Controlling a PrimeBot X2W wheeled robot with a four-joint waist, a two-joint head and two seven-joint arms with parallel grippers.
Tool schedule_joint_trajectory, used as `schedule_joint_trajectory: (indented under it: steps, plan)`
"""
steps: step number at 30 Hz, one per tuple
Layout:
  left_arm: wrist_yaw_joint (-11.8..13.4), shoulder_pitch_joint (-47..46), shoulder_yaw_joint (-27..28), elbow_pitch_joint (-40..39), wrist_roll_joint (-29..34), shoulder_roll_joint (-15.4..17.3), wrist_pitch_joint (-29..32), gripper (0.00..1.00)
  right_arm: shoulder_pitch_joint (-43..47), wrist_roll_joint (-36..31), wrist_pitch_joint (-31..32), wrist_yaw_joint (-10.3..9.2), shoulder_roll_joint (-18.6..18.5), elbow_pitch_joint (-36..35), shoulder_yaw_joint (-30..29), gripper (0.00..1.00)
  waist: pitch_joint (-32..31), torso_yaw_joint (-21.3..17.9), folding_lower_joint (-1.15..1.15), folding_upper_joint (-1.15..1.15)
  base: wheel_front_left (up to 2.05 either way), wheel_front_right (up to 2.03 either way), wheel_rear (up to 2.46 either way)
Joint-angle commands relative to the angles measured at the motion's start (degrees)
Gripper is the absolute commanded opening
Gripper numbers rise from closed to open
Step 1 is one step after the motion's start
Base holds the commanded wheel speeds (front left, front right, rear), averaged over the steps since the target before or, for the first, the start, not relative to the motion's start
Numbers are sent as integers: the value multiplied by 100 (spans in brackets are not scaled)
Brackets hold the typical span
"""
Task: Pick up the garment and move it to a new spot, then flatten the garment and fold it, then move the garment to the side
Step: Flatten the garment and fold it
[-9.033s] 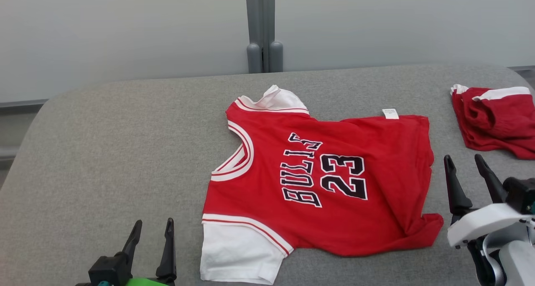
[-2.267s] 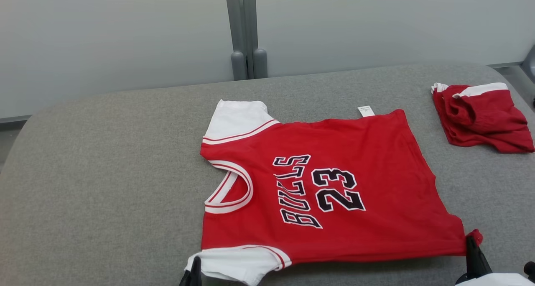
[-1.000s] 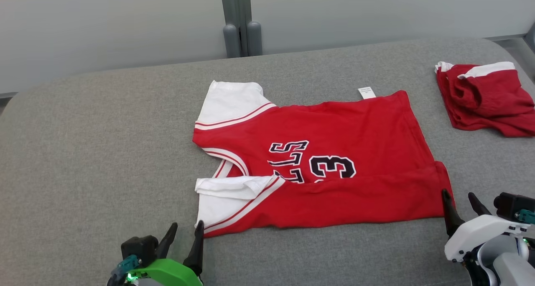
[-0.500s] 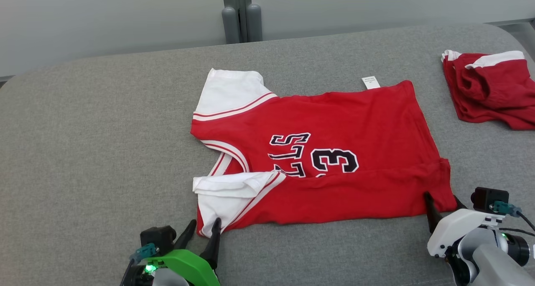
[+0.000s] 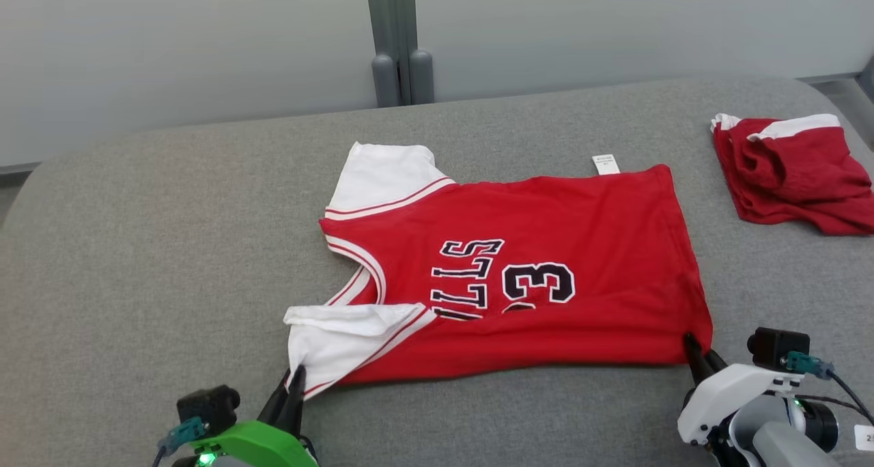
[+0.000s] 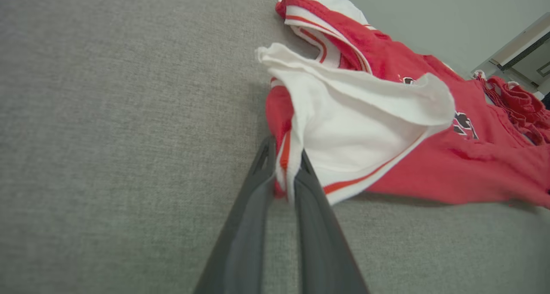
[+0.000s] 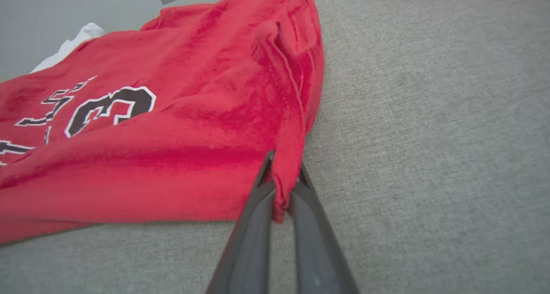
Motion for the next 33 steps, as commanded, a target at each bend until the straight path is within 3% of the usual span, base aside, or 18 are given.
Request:
schedule_joint_trajectory:
  steps: [1, 10, 19, 20, 21, 22, 28, 33]
  plan:
    - [-13, 212, 101, -134, 79, 75, -24, 0, 170, 75, -41, -1, -57, -148, 17, 0, -205, 57, 0, 0, 0, 0, 0]
    - [214, 1454, 546, -1148, 177, -16, -27, 0, 1371, 299, -41, -3, -191, -1225, -213, 0, -466, 155, 0, 0, 0, 0, 0]
    - [284, 2024, 280, -1339, 251, -105, 82, 0, 2140, 273, 192, -5, -187, -1485, -639, 0, -502, 158, 0, 0, 0, 0, 0]
    - [288, 2013, 266, -1329, 259, -114, 76, 16, 2143, 232, 183, -6, -176, -1498, -692, 48, -507, 149, 0, 0, 0, 0, 0]
    - [293, 1985, 249, -1312, 298, -122, 61, 81, 2138, 194, 166, -6, -154, -1507, -748, 100, -521, 139, 0, 0, 0, 0, 0]
    - [304, 1951, 226, -1306, 357, -111, 49, 100, 2133, 155, 165, -5, -140, -1513, -785, 100, -530, 132, 0, 0, 0, 0, 0]
    - [441, 1695, 481, -1601, 685, 0, -28, 100, 1984, -411, 1, -3, -90, -1889, -1219, 100, -577, 84, 0, 0, 0, 0, 0]
    - [528, 1620, 1075, -2319, 1187, 15, -20, 100, 1918, -1006, -38, -2, 38, -2565, -1592, 100, -607, 12, 0, 0, 0, 0, 0]
